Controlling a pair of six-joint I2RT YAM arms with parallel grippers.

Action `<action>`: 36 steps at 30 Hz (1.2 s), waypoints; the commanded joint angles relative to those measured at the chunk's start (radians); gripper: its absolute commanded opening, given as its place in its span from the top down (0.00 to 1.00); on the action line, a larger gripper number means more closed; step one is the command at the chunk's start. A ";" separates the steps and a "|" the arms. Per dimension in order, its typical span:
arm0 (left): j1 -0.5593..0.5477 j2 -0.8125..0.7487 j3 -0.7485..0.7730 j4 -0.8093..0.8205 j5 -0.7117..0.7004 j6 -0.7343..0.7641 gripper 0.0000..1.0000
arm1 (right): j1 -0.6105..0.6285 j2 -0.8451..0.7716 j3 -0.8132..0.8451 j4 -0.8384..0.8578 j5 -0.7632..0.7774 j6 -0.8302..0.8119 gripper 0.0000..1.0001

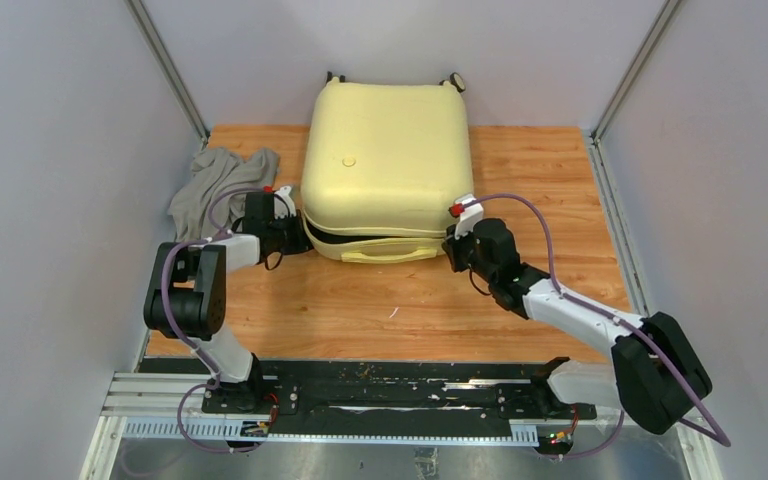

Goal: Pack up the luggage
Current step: Zip the luggage at the center of the board.

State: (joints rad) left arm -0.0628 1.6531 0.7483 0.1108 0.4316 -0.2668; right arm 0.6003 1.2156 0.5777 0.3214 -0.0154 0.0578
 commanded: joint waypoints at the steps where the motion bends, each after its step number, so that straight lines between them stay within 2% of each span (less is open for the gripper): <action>1: -0.100 -0.079 0.022 0.141 0.356 -0.043 0.98 | 0.077 -0.055 0.010 -0.029 -0.186 0.099 0.84; 3: -0.072 -0.116 0.010 0.141 0.378 -0.050 0.98 | 0.054 -0.128 -0.017 -0.079 -0.104 0.132 0.64; 5: -0.030 -0.144 0.003 0.140 0.398 -0.064 0.97 | 0.010 -0.200 -0.048 -0.134 -0.022 0.170 0.49; 6: -0.009 -0.155 0.001 0.132 0.406 -0.066 0.96 | -0.016 -0.237 -0.066 -0.155 -0.004 0.188 0.38; 9: 0.042 -0.189 -0.002 0.096 0.414 -0.037 0.95 | -0.089 -0.339 -0.138 -0.177 0.004 0.231 0.23; 10: 0.054 -0.196 -0.003 0.082 0.412 -0.029 0.93 | -0.106 -0.367 -0.156 -0.180 0.012 0.237 0.21; 15: 0.081 -0.214 -0.010 0.049 0.399 -0.015 0.88 | -0.219 -0.424 -0.202 -0.203 0.031 0.237 0.20; 19: 0.089 -0.222 -0.018 0.048 0.391 -0.017 0.87 | -0.295 -0.398 -0.221 -0.113 -0.087 0.176 0.26; 27: 0.089 -0.198 -0.010 0.049 0.385 -0.027 0.86 | -0.304 -0.195 -0.138 0.049 -0.208 0.117 0.33; 31: 0.089 -0.193 -0.006 0.048 0.380 -0.030 0.86 | -0.305 -0.113 -0.089 0.064 -0.194 0.094 0.39; 36: 0.089 -0.193 -0.012 0.048 0.378 -0.032 0.86 | -0.304 -0.104 -0.071 0.066 -0.159 0.062 0.43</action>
State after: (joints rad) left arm 0.0231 1.4521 0.7368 0.1692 0.8043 -0.3004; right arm 0.3088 1.1122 0.4706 0.3447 -0.1894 0.1715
